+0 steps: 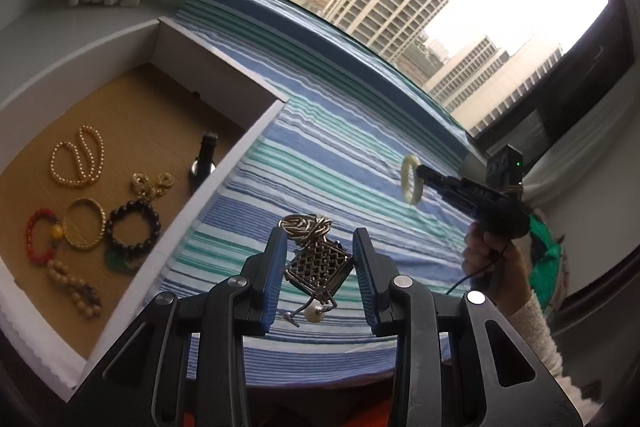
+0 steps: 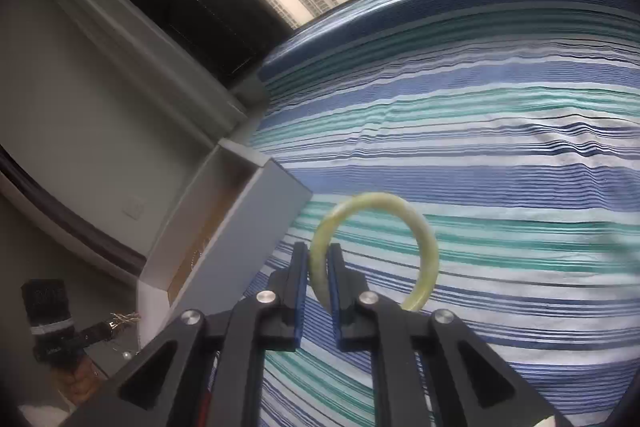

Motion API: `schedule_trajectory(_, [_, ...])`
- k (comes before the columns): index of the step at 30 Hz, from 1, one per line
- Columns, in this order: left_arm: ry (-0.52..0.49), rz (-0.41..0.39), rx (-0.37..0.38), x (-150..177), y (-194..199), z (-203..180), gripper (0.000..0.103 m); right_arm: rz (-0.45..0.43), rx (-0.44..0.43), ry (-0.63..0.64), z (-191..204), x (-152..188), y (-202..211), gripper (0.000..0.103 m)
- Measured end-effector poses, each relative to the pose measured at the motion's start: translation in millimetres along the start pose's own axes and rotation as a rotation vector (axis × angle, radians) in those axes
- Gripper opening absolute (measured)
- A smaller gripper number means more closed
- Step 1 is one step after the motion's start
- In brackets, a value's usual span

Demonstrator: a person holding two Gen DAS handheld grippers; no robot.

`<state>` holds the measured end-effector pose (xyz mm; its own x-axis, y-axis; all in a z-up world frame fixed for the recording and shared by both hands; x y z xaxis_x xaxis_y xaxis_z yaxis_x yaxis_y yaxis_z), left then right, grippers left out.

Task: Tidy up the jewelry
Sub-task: 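Carry the keychain and jade bangle into the white tray and open both tools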

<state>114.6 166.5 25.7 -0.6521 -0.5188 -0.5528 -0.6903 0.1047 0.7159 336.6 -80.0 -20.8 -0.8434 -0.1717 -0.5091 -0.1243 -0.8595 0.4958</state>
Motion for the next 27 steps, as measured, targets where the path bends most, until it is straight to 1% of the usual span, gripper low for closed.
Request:
schedule_trajectory(3, [0.036, -0.067, -0.093, -20.0, 24.4, 44.1, 0.033, 0.021, -0.081, 0.073, 61.2, -5.1, -29.2, 0.01])
schedule_trajectory(6, [0.071, -0.09, -0.198, -31.9, 29.6, 90.4, 0.033, 0.06, -0.152, 0.161, 124.0, -4.4, -69.1, 0.01])
schedule_trajectory(8, [0.087, -0.089, -0.274, -35.3, 21.1, 120.1, 0.033, 0.094, -0.185, 0.232, 163.3, -1.1, -98.5, 0.01])
schedule_trajectory(10, [0.099, -0.066, -0.34, -34.0, 4.9, 147.4, 0.033, 0.135, -0.202, 0.287, 193.4, 3.0, -131.8, 0.01])
schedule_trajectory(12, [0.117, -0.02, -0.359, -28.3, -16.4, 167.5, 0.033, 0.184, -0.201, 0.32, 213.1, 8.1, -170.7, 0.01])
schedule_trajectory(14, [0.138, 0.025, -0.385, -21.3, -37.9, 183.0, 0.033, 0.237, -0.172, 0.351, 223.6, 17.4, -209.4, 0.01])
schedule_trajectory(16, [0.145, 0.06, -0.411, -15.4, -56.7, 194.9, 0.033, 0.291, -0.121, 0.391, 225.9, 25.0, -250.7, 0.01])
schedule_trajectory(19, [0.158, 0.096, -0.444, -9.7, -75.9, 209.7, 0.034, 0.377, -0.008, 0.476, 220.8, 41.1, -306.1, 0.01])
schedule_trajectory(21, [0.162, 0.116, -0.468, -4.9, -84.1, 214.5, 0.034, 0.427, 0.088, 0.531, 210.6, 52.3, -337.1, 0.011])
schedule_trajectory(23, [0.157, 0.126, -0.478, -0.6, -91.0, 216.2, 0.035, 0.49, 0.158, 0.572, 198.0, 66.2, -358.5, 0.012])
schedule_trajectory(24, [0.152, 0.121, -0.494, -0.3, -92.7, 216.0, 0.036, 0.502, 0.199, 0.593, 192.3, 69.7, -366.1, 0.014])
schedule_trajectory(25, [0.143, 0.111, -0.511, 0.3, -91.7, 215.6, 0.044, 0.512, 0.229, 0.612, 189.4, 72.8, -372.7, 0.014])
schedule_trajectory(26, [0.132, 0.096, -0.526, 0.5, -89.1, 214.3, 0.055, 0.523, 0.245, 0.617, 187.2, 76.3, -375.9, 0.018])
schedule_trajectory(27, [0.12, 0.073, -0.546, 0.4, -81.3, 215.7, 0.061, 0.519, 0.25, 0.606, 186.4, 75.7, -375.2, 0.031])
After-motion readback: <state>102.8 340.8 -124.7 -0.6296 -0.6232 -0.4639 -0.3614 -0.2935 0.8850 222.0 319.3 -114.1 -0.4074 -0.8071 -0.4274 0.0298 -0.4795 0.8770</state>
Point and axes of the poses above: each gripper's, at about its wrist camera, not at the fingertips, and y roughly against the way its jaws point, z to its left, x to its underside, the point moved 10 cm from there along -y, roughly the way its jaws point, and after that the axes turned 10 degrees about -x, right-handed, at the moved point
